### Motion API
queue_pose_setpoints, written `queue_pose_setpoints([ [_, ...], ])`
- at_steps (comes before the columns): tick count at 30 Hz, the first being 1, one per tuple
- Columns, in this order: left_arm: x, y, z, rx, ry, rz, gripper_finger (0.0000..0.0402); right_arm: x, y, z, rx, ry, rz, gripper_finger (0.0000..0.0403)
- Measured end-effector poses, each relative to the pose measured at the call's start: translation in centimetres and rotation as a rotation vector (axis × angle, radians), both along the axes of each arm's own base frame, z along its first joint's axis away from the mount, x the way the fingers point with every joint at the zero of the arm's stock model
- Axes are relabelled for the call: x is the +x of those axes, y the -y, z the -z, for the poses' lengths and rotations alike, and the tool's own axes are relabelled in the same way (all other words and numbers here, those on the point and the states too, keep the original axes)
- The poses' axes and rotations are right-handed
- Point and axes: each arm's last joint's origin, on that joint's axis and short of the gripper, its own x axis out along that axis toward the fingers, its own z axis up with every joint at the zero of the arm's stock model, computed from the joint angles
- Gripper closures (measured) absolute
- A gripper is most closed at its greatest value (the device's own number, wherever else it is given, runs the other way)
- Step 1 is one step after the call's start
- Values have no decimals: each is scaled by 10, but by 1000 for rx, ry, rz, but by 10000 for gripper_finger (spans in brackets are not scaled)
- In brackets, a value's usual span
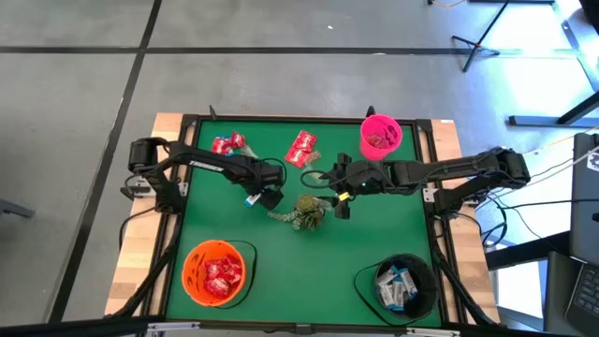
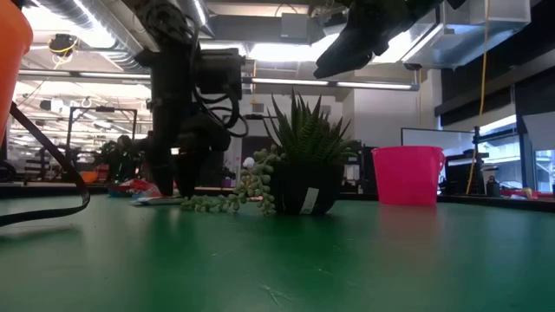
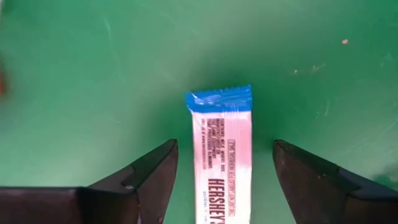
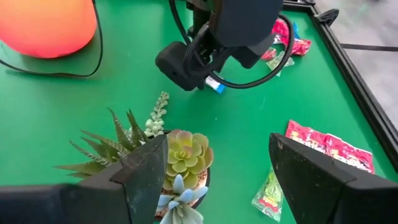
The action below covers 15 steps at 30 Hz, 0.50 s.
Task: Sort candy
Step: Put the white chocolate into the black bucket
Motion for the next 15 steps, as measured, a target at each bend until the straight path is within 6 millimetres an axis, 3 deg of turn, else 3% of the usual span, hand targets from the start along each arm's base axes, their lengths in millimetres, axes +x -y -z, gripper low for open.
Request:
queue_pose_setpoints([
  [7,1,-3,5,-56,-7,26,167,0,0,0,3,-2,2,127],
  [15,1,-3,5,-64,-7,62,226,0,0,0,2,-6,2,127],
])
